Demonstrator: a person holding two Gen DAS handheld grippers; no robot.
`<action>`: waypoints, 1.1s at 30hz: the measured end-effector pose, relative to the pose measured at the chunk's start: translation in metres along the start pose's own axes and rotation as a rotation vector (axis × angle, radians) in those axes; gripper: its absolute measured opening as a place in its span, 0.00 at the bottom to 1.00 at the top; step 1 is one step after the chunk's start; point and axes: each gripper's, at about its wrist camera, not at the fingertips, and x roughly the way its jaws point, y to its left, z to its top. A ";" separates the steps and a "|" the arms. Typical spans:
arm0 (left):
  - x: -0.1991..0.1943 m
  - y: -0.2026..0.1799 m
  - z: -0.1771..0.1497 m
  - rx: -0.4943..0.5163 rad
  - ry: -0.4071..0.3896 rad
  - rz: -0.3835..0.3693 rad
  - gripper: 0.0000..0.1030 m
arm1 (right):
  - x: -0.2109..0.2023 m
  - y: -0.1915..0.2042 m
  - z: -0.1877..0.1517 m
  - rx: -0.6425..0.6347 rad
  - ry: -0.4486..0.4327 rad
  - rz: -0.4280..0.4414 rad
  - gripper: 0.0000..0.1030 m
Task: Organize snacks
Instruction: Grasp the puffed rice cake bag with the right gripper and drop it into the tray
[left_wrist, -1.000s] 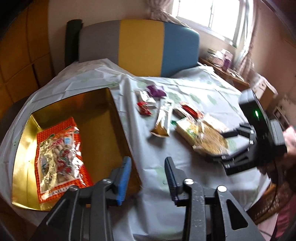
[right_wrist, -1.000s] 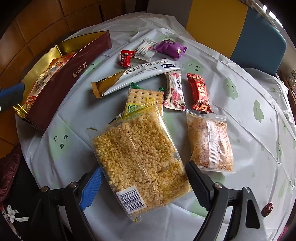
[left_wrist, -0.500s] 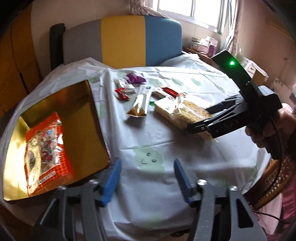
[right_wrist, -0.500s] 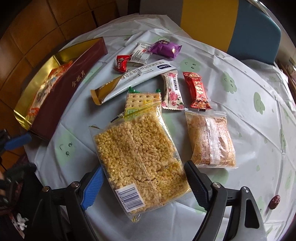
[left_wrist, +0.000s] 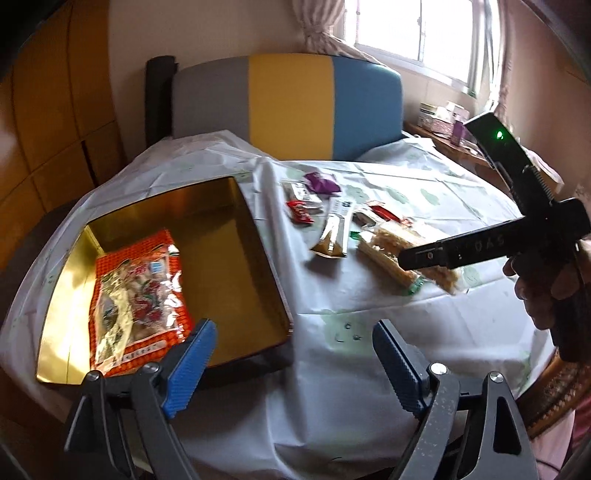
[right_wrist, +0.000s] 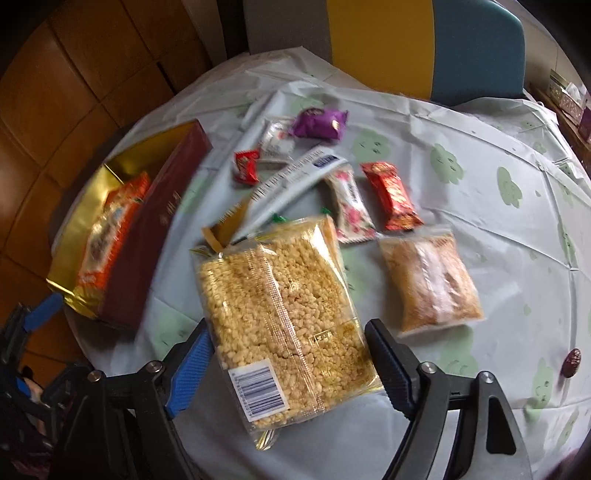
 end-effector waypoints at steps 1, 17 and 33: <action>-0.001 0.003 0.000 -0.009 -0.002 0.005 0.85 | 0.000 0.004 0.002 0.003 -0.003 0.009 0.78; -0.006 0.024 0.002 -0.071 -0.012 0.054 0.85 | -0.006 0.043 0.033 -0.018 -0.050 -0.002 0.73; -0.011 0.047 0.002 -0.138 -0.026 0.137 0.85 | 0.005 0.125 0.080 -0.110 -0.087 0.142 0.73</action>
